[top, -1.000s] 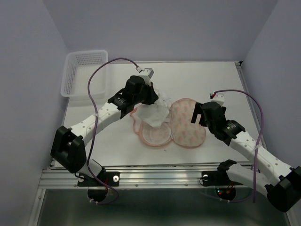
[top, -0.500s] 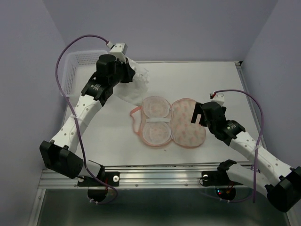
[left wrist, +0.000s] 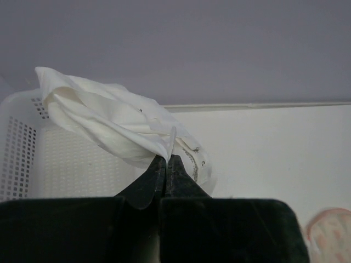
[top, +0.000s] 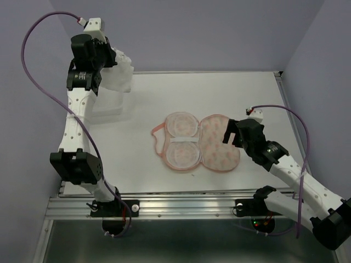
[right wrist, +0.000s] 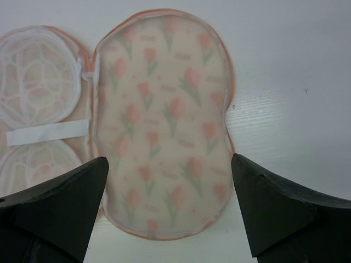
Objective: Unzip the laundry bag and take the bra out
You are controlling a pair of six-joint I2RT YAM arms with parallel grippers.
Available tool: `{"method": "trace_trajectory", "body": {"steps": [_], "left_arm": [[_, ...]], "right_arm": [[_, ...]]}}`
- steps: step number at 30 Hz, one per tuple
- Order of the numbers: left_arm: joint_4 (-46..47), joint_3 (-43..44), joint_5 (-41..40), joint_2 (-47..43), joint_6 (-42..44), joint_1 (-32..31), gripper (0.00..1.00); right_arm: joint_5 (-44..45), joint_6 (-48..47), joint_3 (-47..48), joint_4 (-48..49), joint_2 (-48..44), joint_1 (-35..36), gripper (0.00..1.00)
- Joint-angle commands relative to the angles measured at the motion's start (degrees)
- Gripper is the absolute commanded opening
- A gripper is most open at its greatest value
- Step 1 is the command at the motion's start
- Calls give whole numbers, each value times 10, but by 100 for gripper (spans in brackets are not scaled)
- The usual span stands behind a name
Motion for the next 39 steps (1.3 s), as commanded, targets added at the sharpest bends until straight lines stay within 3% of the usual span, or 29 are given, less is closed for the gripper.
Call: {"method": "trace_trajectory", "body": {"steps": [1, 12, 27, 33, 36, 39], "left_arm": [[-3, 71, 31, 64, 49, 42, 0], [-9, 232, 74, 257, 46, 107, 0], [24, 212, 134, 406, 36, 174, 0], [-5, 213, 91, 439, 20, 180, 0], [-29, 223, 49, 449, 12, 181, 6], [-47, 230, 18, 454, 10, 181, 27]], "right_arm": [[-12, 15, 4, 10, -17, 0, 100], [-27, 16, 18, 10, 24, 0, 100], [-42, 21, 52, 10, 93, 0, 100], [-42, 13, 68, 8, 113, 0, 100], [-42, 13, 74, 8, 118, 0, 100], [-43, 12, 75, 9, 121, 0, 100]]}}
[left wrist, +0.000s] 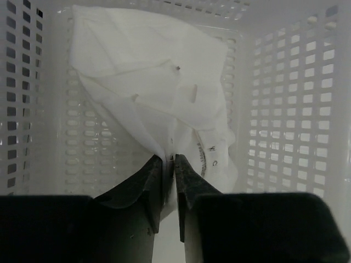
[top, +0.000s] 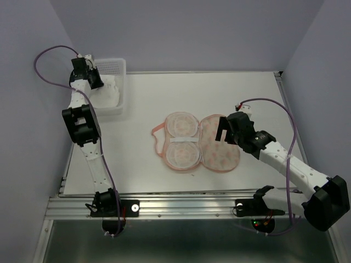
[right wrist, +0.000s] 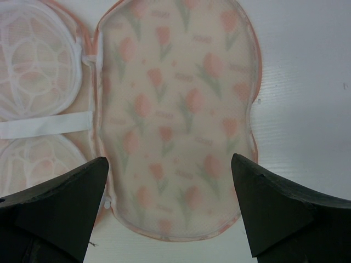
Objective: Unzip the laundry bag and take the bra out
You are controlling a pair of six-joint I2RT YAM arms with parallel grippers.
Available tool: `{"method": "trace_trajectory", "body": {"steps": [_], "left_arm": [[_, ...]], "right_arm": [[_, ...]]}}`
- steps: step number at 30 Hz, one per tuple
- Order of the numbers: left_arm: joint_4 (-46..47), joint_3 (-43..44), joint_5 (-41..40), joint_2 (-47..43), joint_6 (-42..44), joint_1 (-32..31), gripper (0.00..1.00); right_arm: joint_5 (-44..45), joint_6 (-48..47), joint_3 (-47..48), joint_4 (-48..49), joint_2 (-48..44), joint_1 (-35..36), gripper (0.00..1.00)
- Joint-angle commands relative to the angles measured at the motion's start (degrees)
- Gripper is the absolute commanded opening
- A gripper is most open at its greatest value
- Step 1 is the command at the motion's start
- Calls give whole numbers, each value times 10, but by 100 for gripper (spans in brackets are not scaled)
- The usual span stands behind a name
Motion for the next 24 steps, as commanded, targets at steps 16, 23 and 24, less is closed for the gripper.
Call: {"method": "trace_trajectory", "body": {"steps": [16, 23, 24], "left_arm": [[-42, 48, -61, -167, -65, -7, 99], [-2, -135, -69, -340, -69, -85, 99], [0, -162, -93, -361, -68, -100, 99]], "right_arm": [[20, 1, 26, 4, -7, 0, 100], [10, 39, 18, -24, 21, -25, 99], [7, 42, 19, -34, 29, -35, 99]]}}
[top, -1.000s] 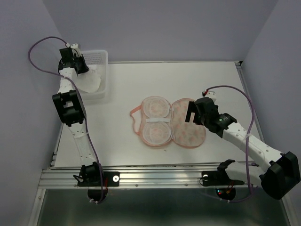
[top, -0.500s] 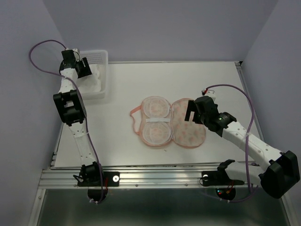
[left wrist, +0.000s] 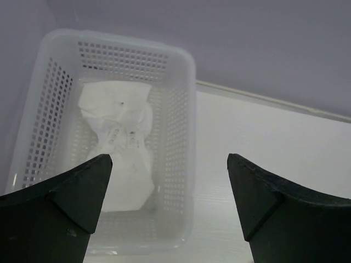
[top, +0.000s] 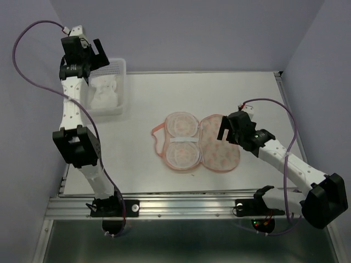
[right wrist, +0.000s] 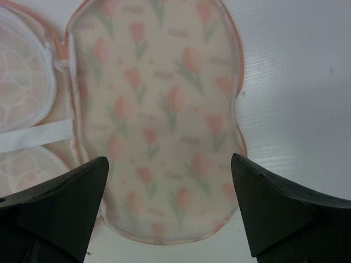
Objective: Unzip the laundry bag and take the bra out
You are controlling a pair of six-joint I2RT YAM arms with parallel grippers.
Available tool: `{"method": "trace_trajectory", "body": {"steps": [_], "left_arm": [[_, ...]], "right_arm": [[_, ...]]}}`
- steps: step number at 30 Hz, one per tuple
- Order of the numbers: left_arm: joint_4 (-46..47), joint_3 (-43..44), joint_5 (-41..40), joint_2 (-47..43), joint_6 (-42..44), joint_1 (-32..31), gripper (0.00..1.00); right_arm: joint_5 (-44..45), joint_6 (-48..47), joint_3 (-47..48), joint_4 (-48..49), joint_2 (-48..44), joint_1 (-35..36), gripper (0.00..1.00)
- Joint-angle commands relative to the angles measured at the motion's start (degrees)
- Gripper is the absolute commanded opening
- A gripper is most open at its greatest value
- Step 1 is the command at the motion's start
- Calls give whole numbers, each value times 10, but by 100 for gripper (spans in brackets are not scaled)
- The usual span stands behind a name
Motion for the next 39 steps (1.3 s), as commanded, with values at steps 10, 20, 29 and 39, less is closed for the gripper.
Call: {"method": "trace_trajectory", "body": {"steps": [10, 20, 29, 39], "left_arm": [[71, -393, -30, -385, 3, -161, 99], [67, -642, -9, -591, 32, -163, 99], [57, -653, -4, -624, 38, -163, 99], [65, -659, 17, -621, 37, -163, 99]], "right_arm": [[-54, -3, -2, -33, 63, -122, 91], [-91, -11, -49, 41, 130, -159, 68], [-83, -40, -57, 78, 147, -169, 51], [-76, -46, -72, 105, 165, -169, 36]]}}
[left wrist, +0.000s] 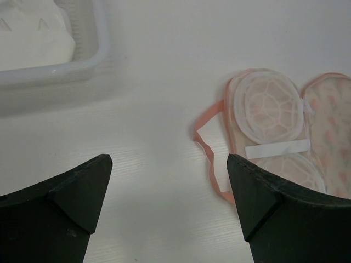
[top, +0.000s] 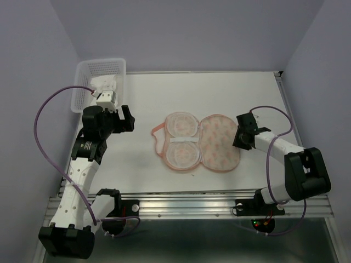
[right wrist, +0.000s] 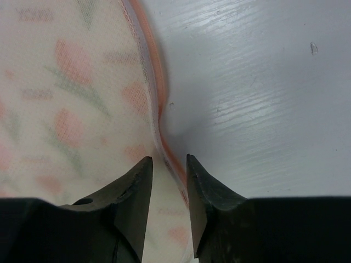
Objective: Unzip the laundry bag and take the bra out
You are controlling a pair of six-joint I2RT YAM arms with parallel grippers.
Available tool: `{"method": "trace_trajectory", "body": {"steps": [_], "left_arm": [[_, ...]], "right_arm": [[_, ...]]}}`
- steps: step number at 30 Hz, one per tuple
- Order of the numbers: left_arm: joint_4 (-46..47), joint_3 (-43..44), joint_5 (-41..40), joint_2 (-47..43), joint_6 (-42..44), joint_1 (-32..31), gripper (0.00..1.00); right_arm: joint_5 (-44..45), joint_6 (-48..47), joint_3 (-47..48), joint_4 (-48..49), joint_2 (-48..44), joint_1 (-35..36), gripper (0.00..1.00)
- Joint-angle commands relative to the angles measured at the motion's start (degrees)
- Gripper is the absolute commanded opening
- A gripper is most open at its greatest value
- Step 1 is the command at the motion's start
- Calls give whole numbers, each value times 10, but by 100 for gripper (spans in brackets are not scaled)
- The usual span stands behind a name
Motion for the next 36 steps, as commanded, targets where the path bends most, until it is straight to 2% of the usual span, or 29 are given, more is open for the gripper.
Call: {"method": "trace_trajectory", "body": {"steps": [1, 4, 6, 10, 12, 17, 22, 31, 36], "left_arm": [[25, -6, 16, -7, 10, -1, 99], [25, -6, 17, -6, 10, -1, 99], [25, -6, 18, -7, 11, -1, 99], [25, -7, 19, -7, 10, -1, 99], [26, -7, 21, -5, 10, -1, 99], [31, -9, 32, 2, 2, -1, 99], [41, -7, 38, 8, -2, -1, 99], [52, -10, 55, 27, -11, -1, 99], [55, -15, 60, 28, -14, -1, 99]], "right_arm": [[8, -9, -11, 31, 13, -4, 36], [8, -10, -14, 34, 17, -4, 32], [8, -12, -15, 35, 19, -4, 26], [23, -15, 18, 0, 2, -4, 6], [25, -31, 42, -28, -16, -4, 1], [44, -82, 113, -66, -70, -4, 1], [11, -105, 186, -94, -100, -4, 1], [-160, -105, 246, -96, -108, 7, 1], [-206, -92, 244, -90, -95, 28, 1]]}}
